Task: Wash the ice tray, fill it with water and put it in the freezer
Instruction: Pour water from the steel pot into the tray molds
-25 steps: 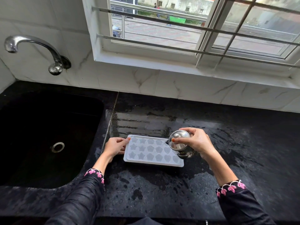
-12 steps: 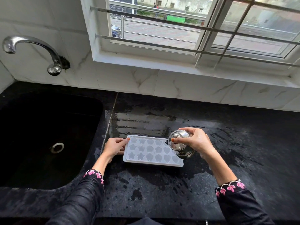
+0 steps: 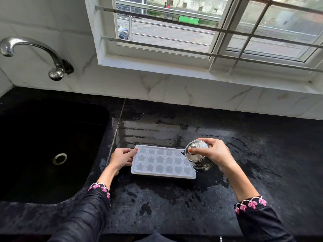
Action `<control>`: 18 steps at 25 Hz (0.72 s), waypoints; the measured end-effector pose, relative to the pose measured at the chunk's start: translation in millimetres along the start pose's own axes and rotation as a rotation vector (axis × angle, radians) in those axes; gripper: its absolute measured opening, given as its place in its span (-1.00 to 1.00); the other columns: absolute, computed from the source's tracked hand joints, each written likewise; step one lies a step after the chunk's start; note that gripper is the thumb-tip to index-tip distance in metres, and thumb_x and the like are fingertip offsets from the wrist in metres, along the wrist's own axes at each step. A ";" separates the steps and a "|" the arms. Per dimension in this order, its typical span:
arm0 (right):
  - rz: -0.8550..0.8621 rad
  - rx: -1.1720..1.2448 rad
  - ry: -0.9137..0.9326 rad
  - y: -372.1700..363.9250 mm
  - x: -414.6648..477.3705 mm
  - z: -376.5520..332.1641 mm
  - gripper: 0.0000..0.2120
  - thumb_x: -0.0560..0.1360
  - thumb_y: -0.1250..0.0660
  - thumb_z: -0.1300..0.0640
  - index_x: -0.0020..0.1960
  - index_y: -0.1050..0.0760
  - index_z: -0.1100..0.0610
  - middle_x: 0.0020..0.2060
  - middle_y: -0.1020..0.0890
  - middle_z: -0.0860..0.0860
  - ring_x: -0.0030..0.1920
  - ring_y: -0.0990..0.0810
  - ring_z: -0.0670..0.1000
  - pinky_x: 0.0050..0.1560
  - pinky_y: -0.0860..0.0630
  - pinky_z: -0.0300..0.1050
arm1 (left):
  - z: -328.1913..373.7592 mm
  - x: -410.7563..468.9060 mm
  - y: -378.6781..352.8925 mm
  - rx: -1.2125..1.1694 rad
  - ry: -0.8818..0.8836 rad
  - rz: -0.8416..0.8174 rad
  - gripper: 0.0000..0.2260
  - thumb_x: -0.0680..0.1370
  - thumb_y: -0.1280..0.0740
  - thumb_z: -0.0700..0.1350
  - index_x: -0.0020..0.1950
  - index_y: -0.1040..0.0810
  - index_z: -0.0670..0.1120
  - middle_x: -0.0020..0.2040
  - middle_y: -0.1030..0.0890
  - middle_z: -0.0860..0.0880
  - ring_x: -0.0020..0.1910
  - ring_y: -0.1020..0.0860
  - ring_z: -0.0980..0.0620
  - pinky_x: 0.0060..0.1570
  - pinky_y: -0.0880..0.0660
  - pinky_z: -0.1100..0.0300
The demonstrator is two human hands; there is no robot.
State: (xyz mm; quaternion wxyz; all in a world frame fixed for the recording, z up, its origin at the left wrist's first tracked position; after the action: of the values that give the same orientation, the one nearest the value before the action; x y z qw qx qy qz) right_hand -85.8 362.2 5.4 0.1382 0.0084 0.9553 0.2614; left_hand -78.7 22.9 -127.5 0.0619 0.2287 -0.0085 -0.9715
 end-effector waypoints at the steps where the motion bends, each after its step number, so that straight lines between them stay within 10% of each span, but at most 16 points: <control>1: 0.006 -0.001 -0.004 1.3 -0.8 1.5 -0.32 -0.09 -0.63 -0.25 -0.01 -0.70 -0.04 -0.20 -0.75 -0.08 -0.05 -0.71 -0.02 0.08 -0.63 -0.02 | 0.0 0.2 -0.2 -0.005 0.002 -0.001 -0.74 0.51 -0.45 -0.04 -0.05 -0.67 -0.26 -0.16 -0.72 -0.18 -0.28 -0.67 -0.02 -0.38 -0.58 0.23; 18: 0.049 -0.036 -0.013 11.1 -3.7 9.9 -0.57 0.14 -0.68 -0.05 -0.03 -0.70 -0.03 -0.19 -0.74 -0.07 -0.07 -0.70 -0.04 -0.02 -0.62 -0.12 | 2.1 -1.8 0.1 0.007 0.001 -0.006 -0.73 0.52 -0.44 -0.05 -0.02 -0.67 -0.27 -0.13 -0.73 -0.19 -0.28 -0.69 -0.01 -0.38 -0.59 0.24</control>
State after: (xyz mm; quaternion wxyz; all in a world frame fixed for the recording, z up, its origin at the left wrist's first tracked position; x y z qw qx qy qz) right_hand -80.2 376.4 3.8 0.1381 0.0310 0.9489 0.2820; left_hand -78.0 23.0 -124.8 0.0584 0.2296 -0.0111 -0.9715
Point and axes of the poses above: each hand's wrist, its own x-axis towards the middle knuckle, its own y-axis out of the back of the hand, z = x × y, the point moved 5 cm from there along x, towards the middle knuckle
